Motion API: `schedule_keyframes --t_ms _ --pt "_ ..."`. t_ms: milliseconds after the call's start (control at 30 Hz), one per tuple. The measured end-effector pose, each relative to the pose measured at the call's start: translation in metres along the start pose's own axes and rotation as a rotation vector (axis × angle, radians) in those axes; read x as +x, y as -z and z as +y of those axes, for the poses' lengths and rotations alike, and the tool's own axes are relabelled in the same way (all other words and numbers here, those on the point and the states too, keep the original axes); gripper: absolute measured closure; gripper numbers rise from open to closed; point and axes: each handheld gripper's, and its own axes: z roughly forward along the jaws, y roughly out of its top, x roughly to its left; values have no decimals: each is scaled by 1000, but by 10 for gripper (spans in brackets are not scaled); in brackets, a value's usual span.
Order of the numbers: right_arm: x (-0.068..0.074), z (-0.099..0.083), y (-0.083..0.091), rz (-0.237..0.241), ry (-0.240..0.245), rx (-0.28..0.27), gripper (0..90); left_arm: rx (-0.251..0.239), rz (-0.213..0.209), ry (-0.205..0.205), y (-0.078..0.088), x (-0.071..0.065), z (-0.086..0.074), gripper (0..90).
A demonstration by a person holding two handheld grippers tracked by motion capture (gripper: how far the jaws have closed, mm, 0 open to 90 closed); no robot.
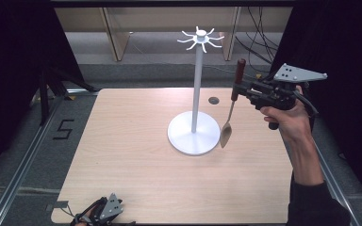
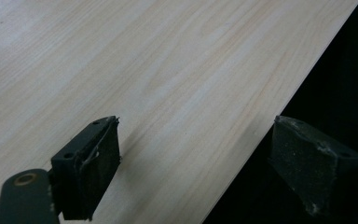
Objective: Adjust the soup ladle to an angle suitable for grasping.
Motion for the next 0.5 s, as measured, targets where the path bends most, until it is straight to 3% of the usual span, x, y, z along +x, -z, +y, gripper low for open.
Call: schedule_keyframes --t_ms 100,333,500 --pt "-1 5 -3 -15 19 -2 741 0 -1 0 0 0 0 153" --pt "-1 15 -9 -26 -16 8 742 0 -1 1 0 0 0 153" --pt "0 22 -16 -35 -8 14 741 0 -1 -1 0 0 0 153"
